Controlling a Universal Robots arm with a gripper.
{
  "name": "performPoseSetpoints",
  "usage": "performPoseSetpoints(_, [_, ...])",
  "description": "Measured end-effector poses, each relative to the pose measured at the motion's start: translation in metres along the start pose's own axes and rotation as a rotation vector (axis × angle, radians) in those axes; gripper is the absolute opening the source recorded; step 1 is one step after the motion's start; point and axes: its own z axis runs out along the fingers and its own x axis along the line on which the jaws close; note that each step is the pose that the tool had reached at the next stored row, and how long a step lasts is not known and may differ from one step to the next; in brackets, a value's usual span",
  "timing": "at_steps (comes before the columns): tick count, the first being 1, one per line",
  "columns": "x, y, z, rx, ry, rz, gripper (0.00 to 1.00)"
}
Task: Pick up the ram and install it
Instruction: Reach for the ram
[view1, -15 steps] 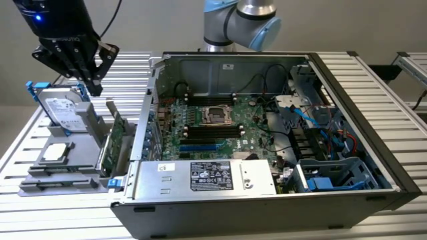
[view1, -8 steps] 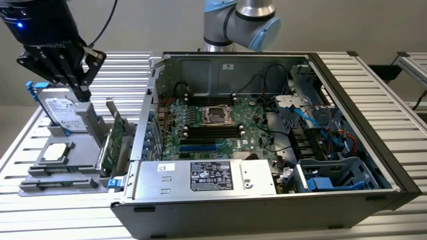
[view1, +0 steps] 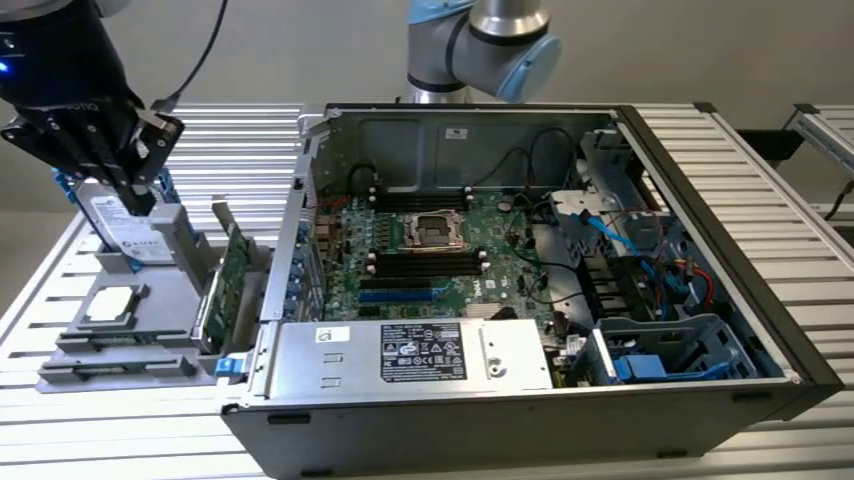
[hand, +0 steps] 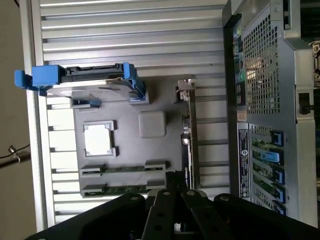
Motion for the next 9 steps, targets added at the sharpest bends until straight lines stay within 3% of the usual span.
performPoseSetpoints(9, [0.016,-0.0091,0.0064,0.0039,0.0194,0.001,0.11])
